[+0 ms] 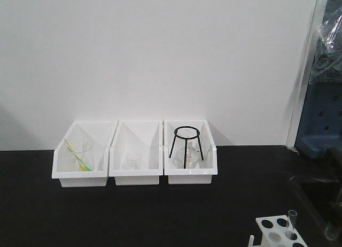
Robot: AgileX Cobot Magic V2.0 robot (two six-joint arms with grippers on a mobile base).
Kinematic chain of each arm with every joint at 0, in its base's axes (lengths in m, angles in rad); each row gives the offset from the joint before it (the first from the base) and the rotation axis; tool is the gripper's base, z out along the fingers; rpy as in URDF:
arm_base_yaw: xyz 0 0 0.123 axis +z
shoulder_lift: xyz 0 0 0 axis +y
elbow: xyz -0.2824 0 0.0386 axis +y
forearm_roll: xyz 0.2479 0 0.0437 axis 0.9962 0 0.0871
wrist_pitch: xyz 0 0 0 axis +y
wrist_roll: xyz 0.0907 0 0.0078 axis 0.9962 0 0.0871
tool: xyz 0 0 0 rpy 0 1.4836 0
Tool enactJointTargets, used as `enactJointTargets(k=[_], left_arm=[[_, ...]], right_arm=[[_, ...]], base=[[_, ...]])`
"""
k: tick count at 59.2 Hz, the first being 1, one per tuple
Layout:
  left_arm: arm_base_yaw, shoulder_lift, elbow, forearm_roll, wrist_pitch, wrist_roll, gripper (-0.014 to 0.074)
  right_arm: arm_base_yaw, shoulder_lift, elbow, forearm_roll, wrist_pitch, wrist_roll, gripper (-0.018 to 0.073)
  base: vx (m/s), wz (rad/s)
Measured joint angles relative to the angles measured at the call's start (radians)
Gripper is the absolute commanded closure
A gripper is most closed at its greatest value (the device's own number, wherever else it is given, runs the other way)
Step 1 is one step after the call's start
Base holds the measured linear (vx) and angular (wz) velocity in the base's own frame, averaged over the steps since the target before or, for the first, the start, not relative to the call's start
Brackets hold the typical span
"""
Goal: Flip and reinsert test tube from rack
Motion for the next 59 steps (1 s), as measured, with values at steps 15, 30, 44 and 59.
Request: enactJointTargets(k=[15,30,44,59], left_arm=[[0.0,0.0,0.0,0.0,0.0,0.0,0.0603],[0.0,0.0,0.0,0.0,0.0,0.0,0.0603],[0.0,0.0,0.0,0.0,0.0,0.0,0.0603],[0.0,0.0,0.0,0.0,0.0,0.0,0.0603]], right_arm=[[0.0,-0.034,-0.052,-0.573,0.349,-0.53,0.0571],[0.0,-0.033,-0.052,-0.857,0.459,-0.679,0.0571],[0.0,-0.033,-0.068,-0.614,0.426,-0.245,0.0568],[0.0,0.025,0.039,-0.194,-0.044,0.223,0.0568]], base=[[0.0,0.0],[0.0,0.0],[0.0,0.0],[0.0,0.0]])
